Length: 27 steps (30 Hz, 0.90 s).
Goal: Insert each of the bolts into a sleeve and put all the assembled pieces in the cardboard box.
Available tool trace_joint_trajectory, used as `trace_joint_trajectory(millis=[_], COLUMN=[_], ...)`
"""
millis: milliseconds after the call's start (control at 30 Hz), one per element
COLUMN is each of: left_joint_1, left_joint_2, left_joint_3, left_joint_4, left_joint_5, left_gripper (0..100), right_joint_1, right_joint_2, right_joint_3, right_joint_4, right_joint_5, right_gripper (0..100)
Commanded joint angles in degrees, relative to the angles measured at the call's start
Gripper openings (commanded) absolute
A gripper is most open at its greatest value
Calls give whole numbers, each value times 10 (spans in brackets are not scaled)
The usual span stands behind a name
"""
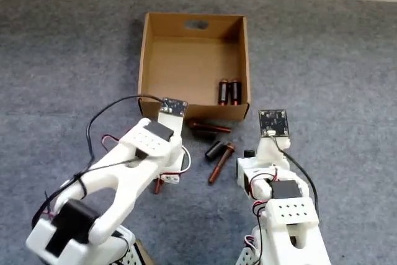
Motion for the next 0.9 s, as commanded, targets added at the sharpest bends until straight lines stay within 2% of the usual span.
trace_joint_trajectory(millis=[0, 133, 200, 367, 467, 600, 767, 867], left_joint_1=[0, 0, 0, -10, -49, -84, -87, -84], left_joint_2=[22, 26, 18, -11, -7, 32, 83, 100], left_joint_3=[-24, -25, -26, -45, -51, -45, -43, -46], left_joint_4=[7, 7, 7, 5, -45, -103, -111, -111], left_joint_5=[-1, 0, 0, 3, 24, 25, 25, 25], left_gripper=[53, 160, 181, 181, 181, 181, 177, 85], right_joint_1=[-2, -2, -2, -2, -2, -2, -2, -2], right_joint_2=[-9, -10, -11, -11, -11, -11, -11, -11], right_joint_3=[-2, -2, -2, -2, -2, -2, -2, -2], right_joint_4=[-11, -11, -11, -11, -11, -11, -11, -11], right_joint_5=[-4, -4, -4, -4, -4, -4, -4, -4], right_gripper=[6, 6, 6, 6, 6, 6, 6, 6])
